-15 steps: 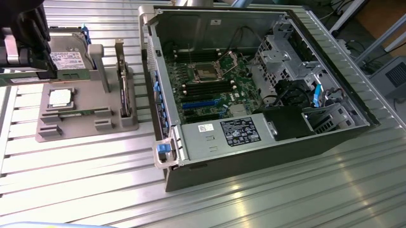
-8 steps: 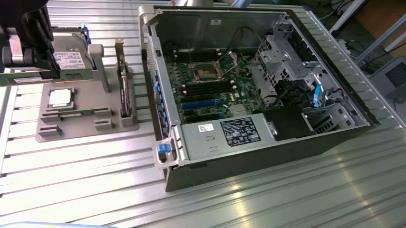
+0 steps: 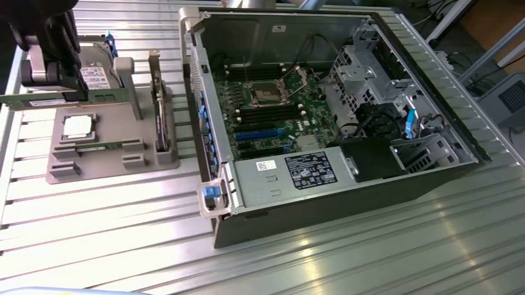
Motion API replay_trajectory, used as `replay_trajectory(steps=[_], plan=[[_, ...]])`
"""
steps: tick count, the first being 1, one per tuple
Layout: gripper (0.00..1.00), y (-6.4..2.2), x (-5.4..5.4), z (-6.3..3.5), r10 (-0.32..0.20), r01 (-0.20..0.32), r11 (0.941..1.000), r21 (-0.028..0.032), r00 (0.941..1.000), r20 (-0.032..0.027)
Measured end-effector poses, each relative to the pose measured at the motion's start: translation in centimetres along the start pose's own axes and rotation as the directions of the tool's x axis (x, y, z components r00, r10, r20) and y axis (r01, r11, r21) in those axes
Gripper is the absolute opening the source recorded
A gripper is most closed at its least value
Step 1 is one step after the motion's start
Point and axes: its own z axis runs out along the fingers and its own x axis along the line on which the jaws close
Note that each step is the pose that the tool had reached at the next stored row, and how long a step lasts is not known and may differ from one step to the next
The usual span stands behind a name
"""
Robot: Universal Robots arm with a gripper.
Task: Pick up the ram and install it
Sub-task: 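Pick up the ram and move it above insertion slot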
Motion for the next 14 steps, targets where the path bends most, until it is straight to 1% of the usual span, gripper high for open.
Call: replay_trajectory(steps=[14], plan=[[0.13,-1.64,0.0,-0.06,0.000,0.000,1.0000,0.0000,1.0000,-0.0022]])
